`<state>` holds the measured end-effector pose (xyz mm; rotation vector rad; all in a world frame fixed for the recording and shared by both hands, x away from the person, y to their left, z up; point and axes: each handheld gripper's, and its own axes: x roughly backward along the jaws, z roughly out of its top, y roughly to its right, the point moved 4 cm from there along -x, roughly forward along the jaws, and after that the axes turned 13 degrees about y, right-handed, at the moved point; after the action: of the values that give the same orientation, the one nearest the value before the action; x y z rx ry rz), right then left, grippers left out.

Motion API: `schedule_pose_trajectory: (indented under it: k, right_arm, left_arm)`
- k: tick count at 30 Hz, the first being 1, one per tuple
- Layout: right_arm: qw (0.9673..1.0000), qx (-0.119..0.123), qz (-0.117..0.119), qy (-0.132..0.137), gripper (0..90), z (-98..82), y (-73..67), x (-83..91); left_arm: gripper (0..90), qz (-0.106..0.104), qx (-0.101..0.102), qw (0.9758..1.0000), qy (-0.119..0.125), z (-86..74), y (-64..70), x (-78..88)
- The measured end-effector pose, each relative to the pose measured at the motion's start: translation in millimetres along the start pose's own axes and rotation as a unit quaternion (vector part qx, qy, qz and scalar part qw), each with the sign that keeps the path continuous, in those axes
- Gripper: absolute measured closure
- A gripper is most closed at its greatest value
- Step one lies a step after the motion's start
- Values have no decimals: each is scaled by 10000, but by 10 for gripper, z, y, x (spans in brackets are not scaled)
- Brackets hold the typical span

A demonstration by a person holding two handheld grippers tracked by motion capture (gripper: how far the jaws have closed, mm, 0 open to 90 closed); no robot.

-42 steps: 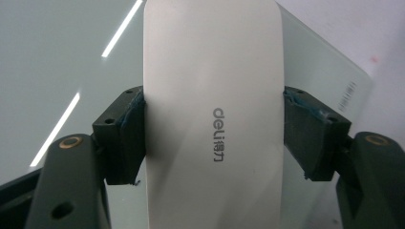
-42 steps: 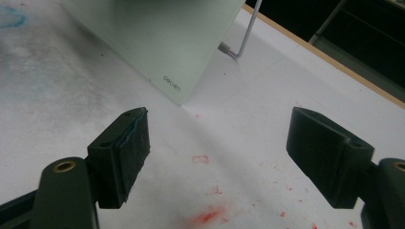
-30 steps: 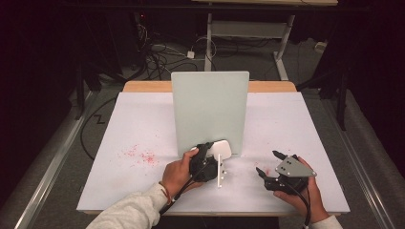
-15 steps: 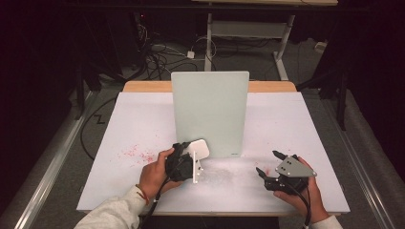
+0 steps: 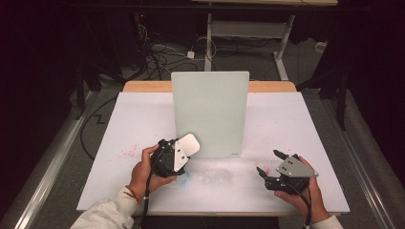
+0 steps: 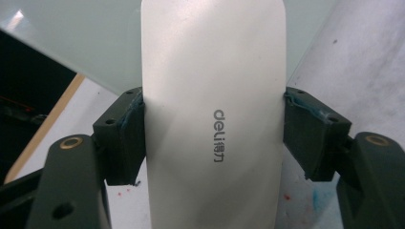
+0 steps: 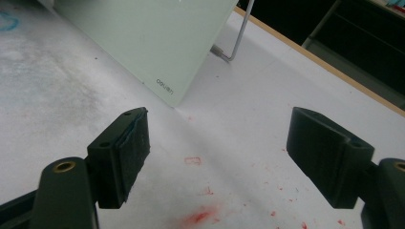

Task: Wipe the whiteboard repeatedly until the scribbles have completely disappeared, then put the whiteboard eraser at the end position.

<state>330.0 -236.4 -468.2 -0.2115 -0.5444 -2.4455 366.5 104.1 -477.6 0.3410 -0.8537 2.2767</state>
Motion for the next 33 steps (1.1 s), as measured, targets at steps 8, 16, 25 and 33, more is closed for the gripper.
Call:
schedule_pose_trajectory:
  k: [8, 16, 25, 33]
  right_arm:
    - [10000, -55, 0, 6, 232, 3, 16, 5]
    - [10000, -85, -13, 2, 232, 1, 18, 1]
    - [10000, -55, -18, 35, 232, 16, 15, 3]
    - [9999, -112, 9, 10, 232, 10, 11, -14]
  left_arm:
    - [294, -164, 589, 9976, 332, 5, -139, 174]
    - [294, -243, 798, 9950, 548, -16, -220, 319]
    - [293, -372, 931, 9926, 690, -22, -284, 427]
    - [293, -549, 1020, 9904, 753, -12, -311, 484]
